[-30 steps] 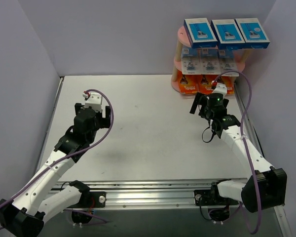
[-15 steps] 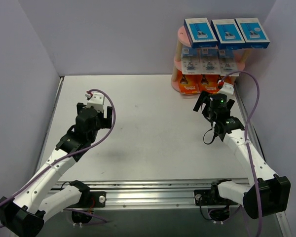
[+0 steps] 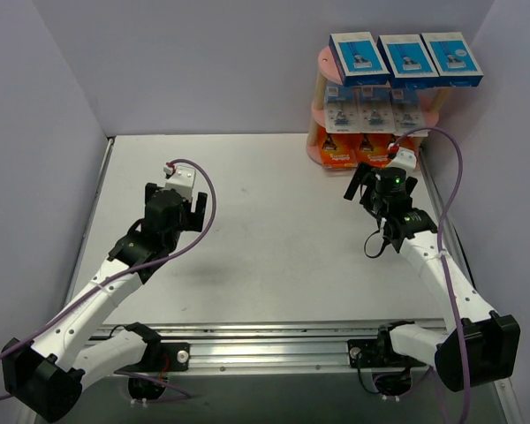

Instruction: Place and organize the shaving razors onto the shelf

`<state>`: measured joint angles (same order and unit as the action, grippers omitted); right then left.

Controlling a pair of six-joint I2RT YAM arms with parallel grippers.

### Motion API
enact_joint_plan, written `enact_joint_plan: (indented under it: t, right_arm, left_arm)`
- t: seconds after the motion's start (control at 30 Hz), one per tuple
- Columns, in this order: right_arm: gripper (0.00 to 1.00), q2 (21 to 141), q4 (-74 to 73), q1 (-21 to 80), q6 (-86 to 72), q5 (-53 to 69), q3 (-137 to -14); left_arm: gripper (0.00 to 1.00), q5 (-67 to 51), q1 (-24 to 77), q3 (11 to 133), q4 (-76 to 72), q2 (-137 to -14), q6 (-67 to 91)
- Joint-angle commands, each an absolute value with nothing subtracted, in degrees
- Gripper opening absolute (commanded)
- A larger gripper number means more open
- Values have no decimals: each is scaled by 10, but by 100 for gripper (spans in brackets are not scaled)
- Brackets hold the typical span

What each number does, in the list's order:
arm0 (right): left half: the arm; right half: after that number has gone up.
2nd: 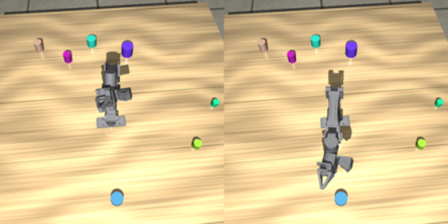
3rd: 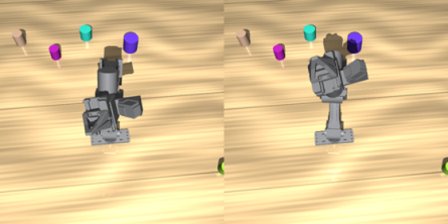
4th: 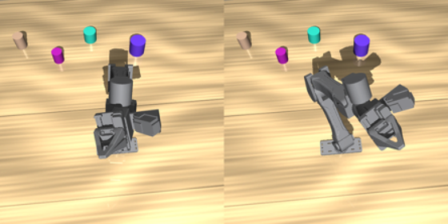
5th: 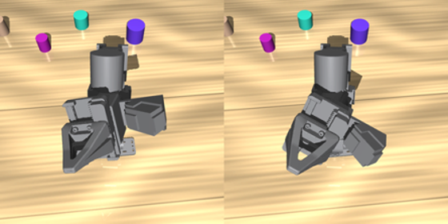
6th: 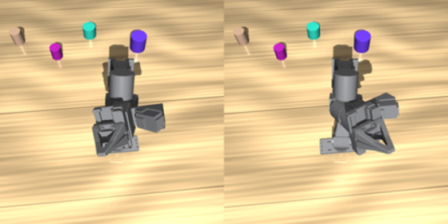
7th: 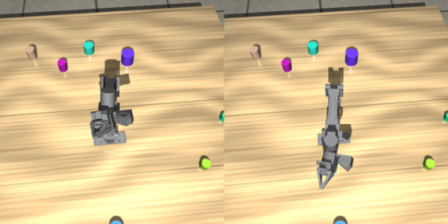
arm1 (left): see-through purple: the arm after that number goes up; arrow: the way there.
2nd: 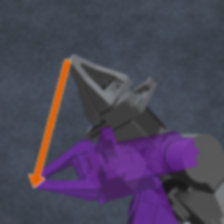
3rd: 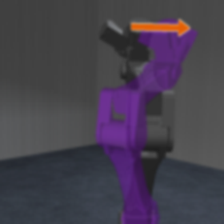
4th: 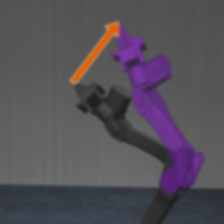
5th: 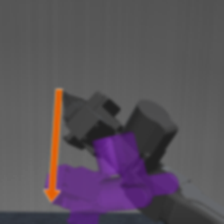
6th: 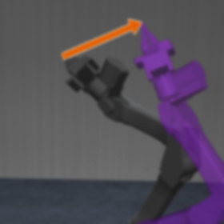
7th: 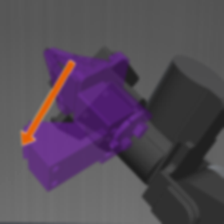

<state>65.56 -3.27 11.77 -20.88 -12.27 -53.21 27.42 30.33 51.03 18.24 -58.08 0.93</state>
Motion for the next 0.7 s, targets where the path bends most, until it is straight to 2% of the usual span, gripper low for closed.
enact_joint_plan:
  t: [0.0,0.67]
  right_arm:
    - [100,661,-22,119,-200,-104,-537]
    - [100,687,-11,109,-200,-72,-534]
  left_arm:
    - [94,280,306,521,177,-571,3]
    - [94,301,333,519,175,-583,-23]
